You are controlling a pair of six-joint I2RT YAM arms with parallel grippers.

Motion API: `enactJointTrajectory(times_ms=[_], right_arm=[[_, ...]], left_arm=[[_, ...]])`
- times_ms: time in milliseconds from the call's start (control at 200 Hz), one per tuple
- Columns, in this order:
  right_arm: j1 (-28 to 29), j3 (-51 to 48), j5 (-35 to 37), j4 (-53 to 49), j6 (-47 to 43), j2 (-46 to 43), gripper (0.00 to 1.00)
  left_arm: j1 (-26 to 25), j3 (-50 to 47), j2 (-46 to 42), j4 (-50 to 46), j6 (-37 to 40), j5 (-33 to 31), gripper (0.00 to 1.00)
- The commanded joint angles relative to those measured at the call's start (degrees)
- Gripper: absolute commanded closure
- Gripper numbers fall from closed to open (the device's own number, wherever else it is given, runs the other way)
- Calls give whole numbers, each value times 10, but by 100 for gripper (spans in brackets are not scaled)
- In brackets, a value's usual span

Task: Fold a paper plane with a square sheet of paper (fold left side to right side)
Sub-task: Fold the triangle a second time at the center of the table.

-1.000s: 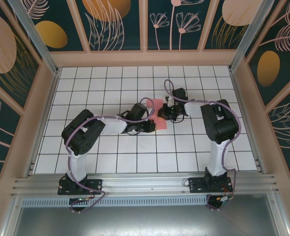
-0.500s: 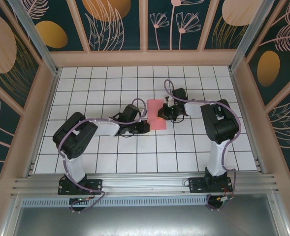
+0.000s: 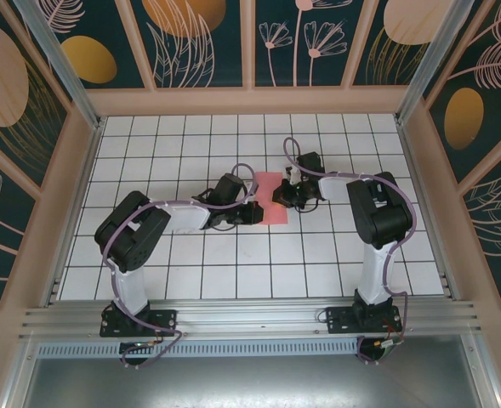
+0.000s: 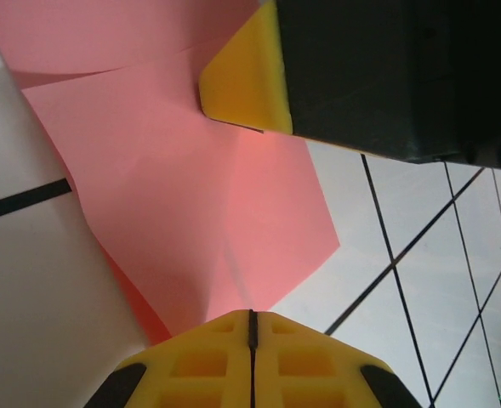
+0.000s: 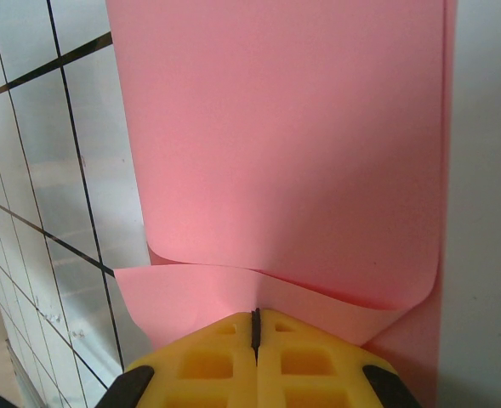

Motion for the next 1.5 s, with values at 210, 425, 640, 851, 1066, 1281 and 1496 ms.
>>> enactJointTrajectory(times_ms=[210,425,640,851,1066,1281,1496], right_arm=[[-5,4,33,-39,-17,22,100],[-5,14,24,-14,-20,-7,100],[3,-20,38,13,-18,-81,100],[43,-89,45,70,15,-120,100],[73,-90,46,102,30,-99,100],[81,-75,44,96,28,-70,100],[81,-75,58,87,15,-55,100]], left_arm=[[3,5,30,-24,17,-22,94],[2,0,35,-29,18,-23,95],[3,-15,40,-36,17,-34,96],[3,-21,45,-34,16,-36,97],[2,-26,47,-30,16,-37,99],[3,-29,45,-28,15,-37,100],[3,-32,45,-28,13,-34,100]])
